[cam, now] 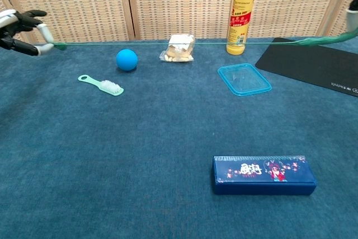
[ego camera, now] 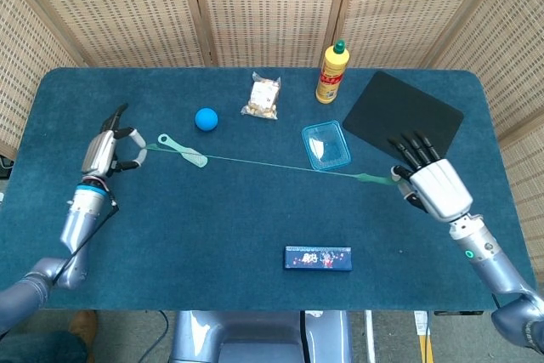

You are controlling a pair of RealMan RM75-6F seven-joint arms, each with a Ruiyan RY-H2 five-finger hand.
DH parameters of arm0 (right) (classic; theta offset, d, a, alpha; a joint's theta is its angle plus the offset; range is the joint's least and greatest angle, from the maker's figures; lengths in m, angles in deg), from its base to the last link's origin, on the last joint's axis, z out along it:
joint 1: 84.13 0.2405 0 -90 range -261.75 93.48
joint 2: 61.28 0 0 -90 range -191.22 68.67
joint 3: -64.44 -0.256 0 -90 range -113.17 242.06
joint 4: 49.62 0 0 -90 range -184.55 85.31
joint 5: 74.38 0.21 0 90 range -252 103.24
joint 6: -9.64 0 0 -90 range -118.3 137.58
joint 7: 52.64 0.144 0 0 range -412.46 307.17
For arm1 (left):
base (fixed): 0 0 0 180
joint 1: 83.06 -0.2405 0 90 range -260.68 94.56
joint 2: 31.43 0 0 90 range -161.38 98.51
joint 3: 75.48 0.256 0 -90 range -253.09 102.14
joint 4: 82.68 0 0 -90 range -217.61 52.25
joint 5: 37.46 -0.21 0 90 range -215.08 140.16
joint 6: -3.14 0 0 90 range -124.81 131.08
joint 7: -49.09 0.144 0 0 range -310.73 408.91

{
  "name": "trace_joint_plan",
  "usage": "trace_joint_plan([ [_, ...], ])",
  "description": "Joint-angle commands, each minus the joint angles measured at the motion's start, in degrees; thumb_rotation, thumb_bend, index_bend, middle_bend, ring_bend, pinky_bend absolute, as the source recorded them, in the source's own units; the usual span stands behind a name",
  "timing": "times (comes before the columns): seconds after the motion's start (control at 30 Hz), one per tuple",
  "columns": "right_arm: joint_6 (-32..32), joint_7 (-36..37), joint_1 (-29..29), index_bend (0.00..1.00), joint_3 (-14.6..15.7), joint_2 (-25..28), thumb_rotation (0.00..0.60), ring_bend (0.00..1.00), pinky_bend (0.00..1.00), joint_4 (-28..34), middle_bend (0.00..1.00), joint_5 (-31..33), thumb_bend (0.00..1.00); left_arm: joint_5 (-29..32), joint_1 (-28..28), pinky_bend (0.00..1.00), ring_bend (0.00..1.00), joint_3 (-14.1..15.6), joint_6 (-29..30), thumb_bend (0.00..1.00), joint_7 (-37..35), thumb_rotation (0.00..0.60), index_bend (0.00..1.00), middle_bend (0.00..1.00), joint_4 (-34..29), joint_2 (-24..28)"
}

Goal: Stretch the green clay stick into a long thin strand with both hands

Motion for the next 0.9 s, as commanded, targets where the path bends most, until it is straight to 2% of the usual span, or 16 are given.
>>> trace_joint_plan([
  [0.03, -0.92, 1.24, -1.22, 0.82, 0.22, 0.57, 0.600, 0.00, 0.00, -1.55, 0.18, 0.62, 0.62, 0.57, -0.71, 0.00, 0.00, -0.25, -0.31, 0.56, -0.61, 0.600, 0.84, 0.00, 0.92, 1.58],
  [0.43, -5.04, 8.72, -8.26, 0.82, 0.80, 1.42, 0.600, 0.00, 0.00, -11.50, 0.18, 4.46, 0.62, 1.70, -3.08, 0.00, 0.00, -0.86, -0.10, 0.57, -3.21, 0.600, 0.84, 0.00, 2.81, 5.93],
  [0.9, -8.75, 23.70, -20.48, 0.82, 0.44, -1.45, 0.600, 0.00, 0.00, -31.99, 0.18, 11.19, 0.62, 2.16, -5.20, 0.00, 0.00, -0.86, -0.83, 0.57, -8.54, 0.600, 0.84, 0.00, 6.37, 7.51],
])
